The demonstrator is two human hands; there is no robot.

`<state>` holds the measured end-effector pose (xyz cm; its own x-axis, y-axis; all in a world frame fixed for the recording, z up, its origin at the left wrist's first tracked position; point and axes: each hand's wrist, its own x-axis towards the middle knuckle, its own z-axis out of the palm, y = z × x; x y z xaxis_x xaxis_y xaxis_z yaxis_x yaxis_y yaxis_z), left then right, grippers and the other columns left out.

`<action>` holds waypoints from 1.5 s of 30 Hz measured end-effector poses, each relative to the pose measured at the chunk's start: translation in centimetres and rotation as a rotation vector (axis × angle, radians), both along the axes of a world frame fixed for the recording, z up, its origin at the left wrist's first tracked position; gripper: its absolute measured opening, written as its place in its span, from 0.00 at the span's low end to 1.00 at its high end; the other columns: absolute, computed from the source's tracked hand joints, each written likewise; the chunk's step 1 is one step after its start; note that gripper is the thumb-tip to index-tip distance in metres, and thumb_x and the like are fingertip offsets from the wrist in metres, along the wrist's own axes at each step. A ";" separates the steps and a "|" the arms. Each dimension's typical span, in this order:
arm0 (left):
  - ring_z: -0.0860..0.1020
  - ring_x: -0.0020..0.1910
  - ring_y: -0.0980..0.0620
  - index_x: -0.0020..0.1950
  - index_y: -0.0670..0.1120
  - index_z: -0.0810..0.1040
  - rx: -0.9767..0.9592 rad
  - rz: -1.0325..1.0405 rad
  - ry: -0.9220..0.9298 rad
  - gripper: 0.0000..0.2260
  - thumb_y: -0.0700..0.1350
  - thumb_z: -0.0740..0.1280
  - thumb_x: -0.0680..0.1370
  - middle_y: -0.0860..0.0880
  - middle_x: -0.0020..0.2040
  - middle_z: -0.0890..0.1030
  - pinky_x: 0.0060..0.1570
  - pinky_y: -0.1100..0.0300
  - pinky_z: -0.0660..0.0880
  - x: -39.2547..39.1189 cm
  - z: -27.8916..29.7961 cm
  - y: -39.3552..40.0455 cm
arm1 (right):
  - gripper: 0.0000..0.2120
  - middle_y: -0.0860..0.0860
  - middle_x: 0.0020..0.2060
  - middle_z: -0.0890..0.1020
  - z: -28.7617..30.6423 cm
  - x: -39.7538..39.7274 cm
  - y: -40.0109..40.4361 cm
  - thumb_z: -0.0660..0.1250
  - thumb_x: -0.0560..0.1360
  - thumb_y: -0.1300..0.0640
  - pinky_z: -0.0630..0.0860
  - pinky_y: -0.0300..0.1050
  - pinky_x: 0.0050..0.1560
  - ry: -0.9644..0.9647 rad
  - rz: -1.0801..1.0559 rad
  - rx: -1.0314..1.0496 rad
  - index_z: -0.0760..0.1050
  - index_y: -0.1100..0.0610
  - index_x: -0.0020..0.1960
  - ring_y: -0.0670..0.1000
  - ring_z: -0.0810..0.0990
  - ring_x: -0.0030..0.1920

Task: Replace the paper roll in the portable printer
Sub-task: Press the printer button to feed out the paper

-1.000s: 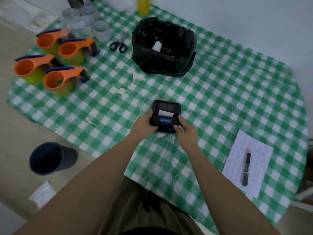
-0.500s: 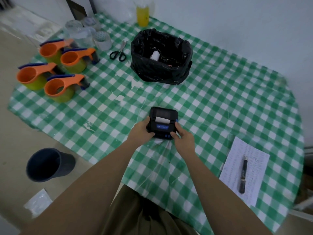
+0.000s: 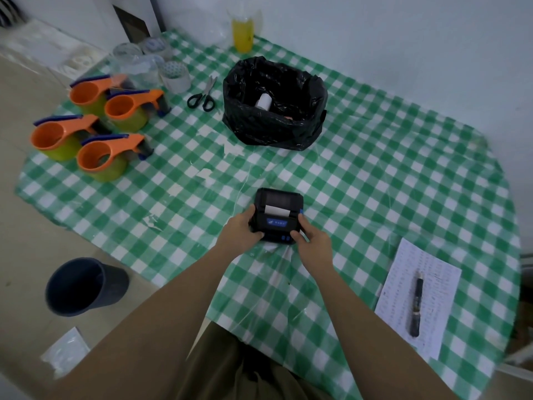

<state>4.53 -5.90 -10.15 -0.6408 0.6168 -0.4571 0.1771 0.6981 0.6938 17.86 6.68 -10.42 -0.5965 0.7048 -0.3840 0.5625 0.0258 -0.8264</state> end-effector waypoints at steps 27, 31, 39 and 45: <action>0.77 0.60 0.40 0.75 0.45 0.58 0.040 0.023 -0.012 0.33 0.39 0.69 0.73 0.40 0.64 0.78 0.61 0.46 0.74 0.1 0.0 0.1 | 0.22 0.54 0.67 0.73 0.0 -0.1 0.0 0.66 0.76 0.60 0.71 0.39 0.61 -0.014 0.003 0.023 0.69 0.52 0.69 0.50 0.74 0.65; 0.77 0.61 0.38 0.75 0.44 0.58 0.047 0.018 -0.018 0.33 0.38 0.69 0.73 0.38 0.64 0.77 0.61 0.45 0.74 0.2 0.2 0.1 | 0.22 0.54 0.67 0.73 0.1 0.0 0.0 0.66 0.76 0.60 0.71 0.40 0.61 -0.012 0.005 0.022 0.69 0.52 0.69 0.50 0.74 0.65; 0.75 0.63 0.42 0.76 0.45 0.55 0.009 0.004 -0.004 0.34 0.40 0.68 0.74 0.40 0.66 0.76 0.62 0.50 0.72 0.3 0.6 0.0 | 0.22 0.53 0.68 0.73 0.4 -0.1 -0.1 0.65 0.76 0.60 0.72 0.44 0.63 -0.023 -0.004 -0.006 0.68 0.52 0.69 0.51 0.74 0.65; 0.71 0.68 0.43 0.76 0.46 0.53 0.030 0.024 -0.074 0.33 0.39 0.67 0.76 0.42 0.71 0.70 0.65 0.52 0.68 0.6 1.2 0.1 | 0.24 0.55 0.56 0.81 0.2 0.1 0.0 0.64 0.77 0.58 0.76 0.42 0.47 -0.058 0.041 0.006 0.65 0.49 0.71 0.48 0.79 0.46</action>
